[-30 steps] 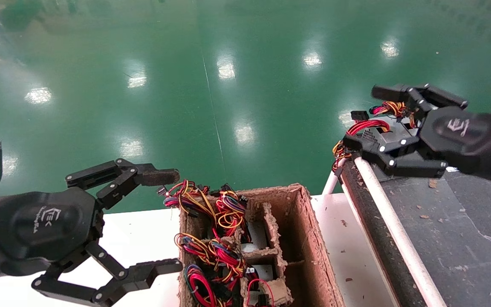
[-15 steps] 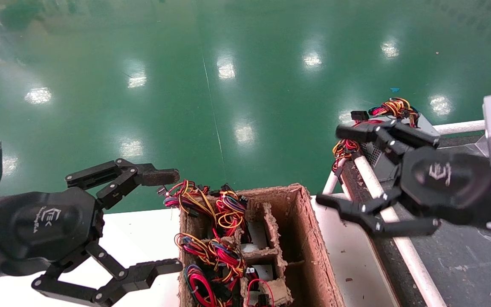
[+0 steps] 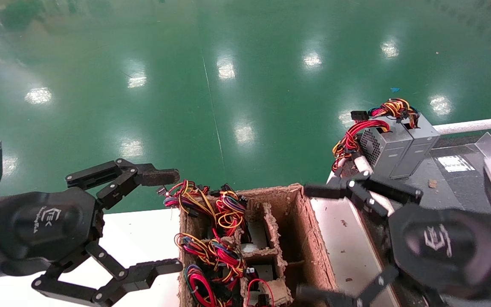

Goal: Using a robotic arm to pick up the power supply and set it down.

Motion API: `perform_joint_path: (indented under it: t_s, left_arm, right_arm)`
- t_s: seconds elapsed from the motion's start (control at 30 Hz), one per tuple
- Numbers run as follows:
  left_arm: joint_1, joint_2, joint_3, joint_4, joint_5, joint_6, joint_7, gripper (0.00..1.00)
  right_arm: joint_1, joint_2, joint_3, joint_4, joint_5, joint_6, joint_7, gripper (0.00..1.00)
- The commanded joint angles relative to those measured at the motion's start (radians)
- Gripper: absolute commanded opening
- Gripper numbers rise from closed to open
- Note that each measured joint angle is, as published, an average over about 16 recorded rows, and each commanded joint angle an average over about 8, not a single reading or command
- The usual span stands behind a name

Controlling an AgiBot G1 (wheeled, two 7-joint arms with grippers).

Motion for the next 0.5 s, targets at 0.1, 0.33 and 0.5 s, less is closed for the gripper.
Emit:
perform_joint_path:
  t_s: [0.1,0.33,0.5]
  left_arm:
    - [0.0,0.0,0.0,0.0,0.0,0.0,0.0,1.0]
    - [0.0,0.0,0.0,0.0,0.0,0.0,0.0,1.0]
    - [0.0,0.0,0.0,0.0,0.0,0.0,0.0,1.0]
  right_arm:
    - [-0.01,0.002,-0.002,0.015,0.015,-0.014,0.005,1.0]
    - [-0.008,0.002,-0.002,0.011,0.012,-0.01,0.004,1.0]
    - [-0.006,0.002,-0.002,0.007,0.009,-0.007,0.003,1.0]
